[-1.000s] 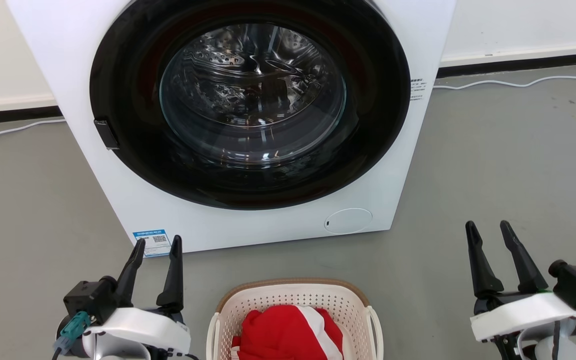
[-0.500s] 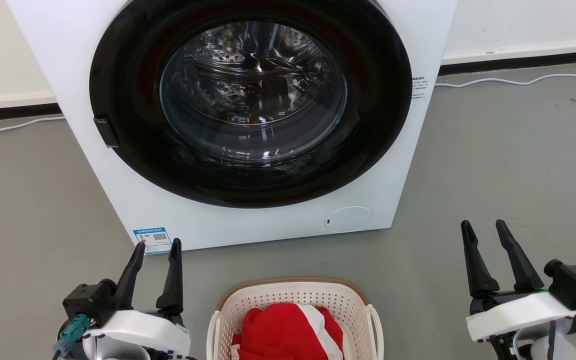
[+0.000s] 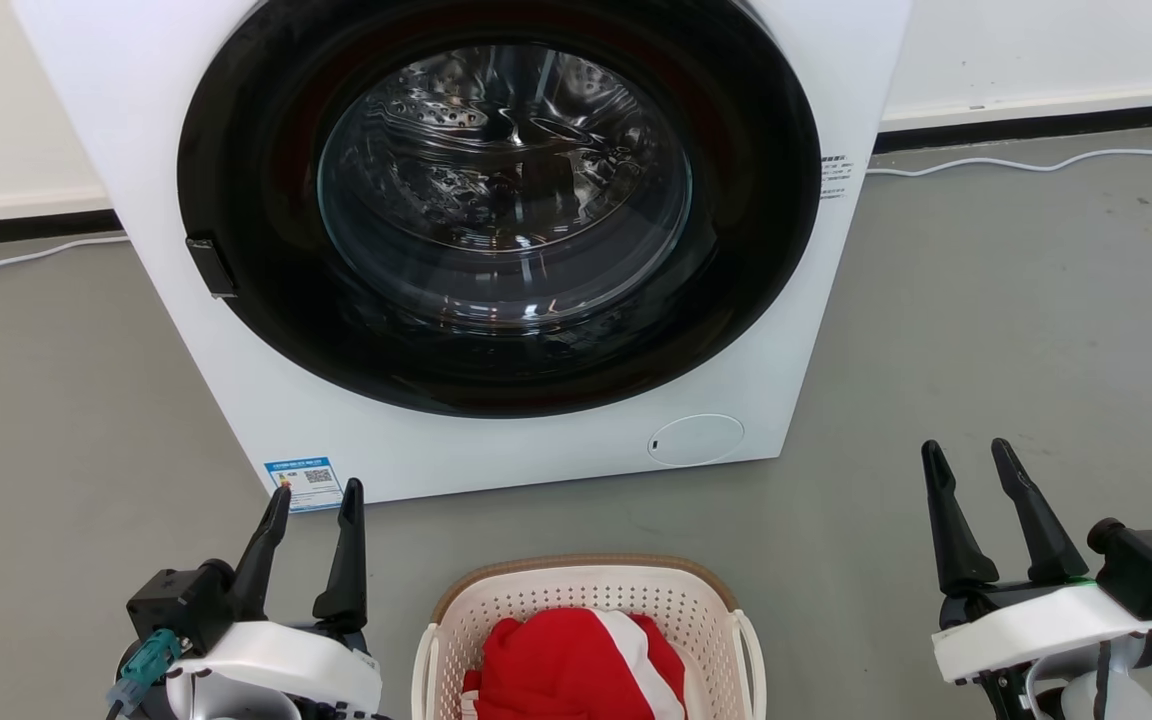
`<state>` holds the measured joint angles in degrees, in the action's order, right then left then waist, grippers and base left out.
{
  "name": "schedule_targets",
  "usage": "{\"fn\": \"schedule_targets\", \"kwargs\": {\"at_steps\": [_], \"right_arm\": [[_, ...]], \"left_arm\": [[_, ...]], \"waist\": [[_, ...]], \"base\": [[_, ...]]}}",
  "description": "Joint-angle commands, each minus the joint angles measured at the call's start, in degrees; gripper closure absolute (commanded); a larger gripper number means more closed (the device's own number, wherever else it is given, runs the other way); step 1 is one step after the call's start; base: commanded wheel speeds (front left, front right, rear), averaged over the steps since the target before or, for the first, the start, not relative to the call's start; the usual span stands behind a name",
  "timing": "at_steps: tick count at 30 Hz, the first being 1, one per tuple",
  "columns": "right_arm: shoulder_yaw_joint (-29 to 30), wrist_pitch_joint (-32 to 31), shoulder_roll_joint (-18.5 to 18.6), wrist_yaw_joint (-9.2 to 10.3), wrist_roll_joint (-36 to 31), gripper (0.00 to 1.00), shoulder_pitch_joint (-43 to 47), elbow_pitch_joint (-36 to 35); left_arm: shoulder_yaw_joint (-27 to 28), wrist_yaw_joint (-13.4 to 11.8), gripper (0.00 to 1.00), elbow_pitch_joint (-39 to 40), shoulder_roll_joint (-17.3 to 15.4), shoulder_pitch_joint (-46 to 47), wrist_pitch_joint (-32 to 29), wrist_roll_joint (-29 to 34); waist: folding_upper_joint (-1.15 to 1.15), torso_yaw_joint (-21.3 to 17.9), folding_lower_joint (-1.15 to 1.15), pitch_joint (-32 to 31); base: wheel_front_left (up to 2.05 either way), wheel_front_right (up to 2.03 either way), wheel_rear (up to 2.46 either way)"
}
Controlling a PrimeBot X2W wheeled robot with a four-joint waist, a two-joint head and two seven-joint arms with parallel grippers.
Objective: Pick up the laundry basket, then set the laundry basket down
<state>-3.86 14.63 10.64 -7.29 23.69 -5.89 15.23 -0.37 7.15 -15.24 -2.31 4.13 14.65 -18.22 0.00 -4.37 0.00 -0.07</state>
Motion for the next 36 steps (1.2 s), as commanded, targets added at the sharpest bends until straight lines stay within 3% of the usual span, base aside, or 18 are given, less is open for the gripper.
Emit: {"fn": "schedule_targets", "kwargs": {"at_steps": [1, 15, 16, 25, 36], "right_arm": [[-1.1, 0.4, 0.8, -0.2, -0.4, 0.0, -0.9, -1.7], [-1.2, 0.4, 0.8, -0.2, -0.5, 0.0, -0.9, -1.7], [0.0, 0.0, 0.0, 0.0, 0.0, 1.0, 0.0, 0.0], [0.4, -1.1, -0.9, 0.06, 3.8, 1.0, 0.4, 0.9], [1.3, -2.8, -1.4, 0.04, 9.2, 1.0, 0.3, 0.8]], "left_arm": [[1.4, 0.3, 0.0, 1.1, -0.6, 2.0, 0.3, -0.7], [0.9, -0.1, 0.0, 0.8, -0.6, 2.0, 0.3, -1.3], [-0.6, 0.0, 1.0, -0.5, 0.0, 0.0, 0.0, -0.9], [0.0, 0.0, 1.0, -2.0, 0.3, -0.2, -1.4, -5.4], [0.4, 0.0, 1.0, -1.7, 0.2, -0.1, -2.9, -11.2]], "waist": [[0.0, -0.1, 0.0, 0.0], [0.0, -0.5, 0.0, -0.2], [0.0, -0.5, 0.0, -0.2], [0.0, -0.3, 0.13, -0.3], [0.0, 0.1, 0.0, -0.1]], "base": [[0.0, 0.0, 0.0], [0.0, 0.0, 0.0], [0.0, 0.0, 0.0], [0.0, 0.0, 0.0], [0.0, 0.0, 0.0]]}}
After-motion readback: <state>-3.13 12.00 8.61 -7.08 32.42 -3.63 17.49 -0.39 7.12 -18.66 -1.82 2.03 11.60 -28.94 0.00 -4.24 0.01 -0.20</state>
